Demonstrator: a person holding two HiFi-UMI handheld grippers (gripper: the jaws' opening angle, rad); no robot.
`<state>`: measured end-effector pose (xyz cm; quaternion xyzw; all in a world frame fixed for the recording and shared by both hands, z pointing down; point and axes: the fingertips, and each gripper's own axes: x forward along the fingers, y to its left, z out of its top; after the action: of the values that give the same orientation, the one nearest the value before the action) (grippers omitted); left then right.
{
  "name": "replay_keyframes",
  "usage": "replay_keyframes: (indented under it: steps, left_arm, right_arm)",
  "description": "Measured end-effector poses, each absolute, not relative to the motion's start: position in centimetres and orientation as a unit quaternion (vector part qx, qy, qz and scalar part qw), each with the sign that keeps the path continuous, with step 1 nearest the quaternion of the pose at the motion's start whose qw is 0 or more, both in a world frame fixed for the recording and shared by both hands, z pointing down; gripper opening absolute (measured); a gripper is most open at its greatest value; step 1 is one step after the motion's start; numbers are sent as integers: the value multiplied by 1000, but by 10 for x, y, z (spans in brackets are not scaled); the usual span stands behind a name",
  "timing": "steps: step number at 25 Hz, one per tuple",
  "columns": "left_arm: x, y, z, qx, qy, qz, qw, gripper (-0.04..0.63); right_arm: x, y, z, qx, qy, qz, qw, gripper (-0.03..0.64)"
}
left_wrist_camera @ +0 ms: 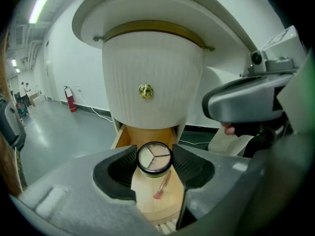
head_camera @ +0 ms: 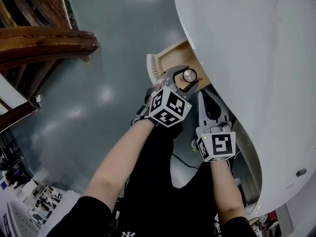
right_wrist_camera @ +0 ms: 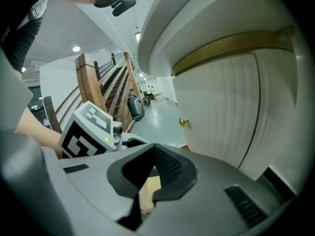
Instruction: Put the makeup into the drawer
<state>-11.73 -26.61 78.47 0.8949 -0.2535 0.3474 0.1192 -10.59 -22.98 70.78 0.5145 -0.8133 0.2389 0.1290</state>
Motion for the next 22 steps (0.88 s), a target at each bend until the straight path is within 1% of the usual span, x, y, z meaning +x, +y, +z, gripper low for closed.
replay_keyframes:
  steps: [12,22]
  left_arm:
    - [-100,-289,852,887,-243,375,115,225]
    - [-86,-301,888,878,-227,395,149,225]
  right_arm:
    - [-95,-241,757,518,-812,237,127,15]
    - [-85,-248,777,527,-804,243,126,14]
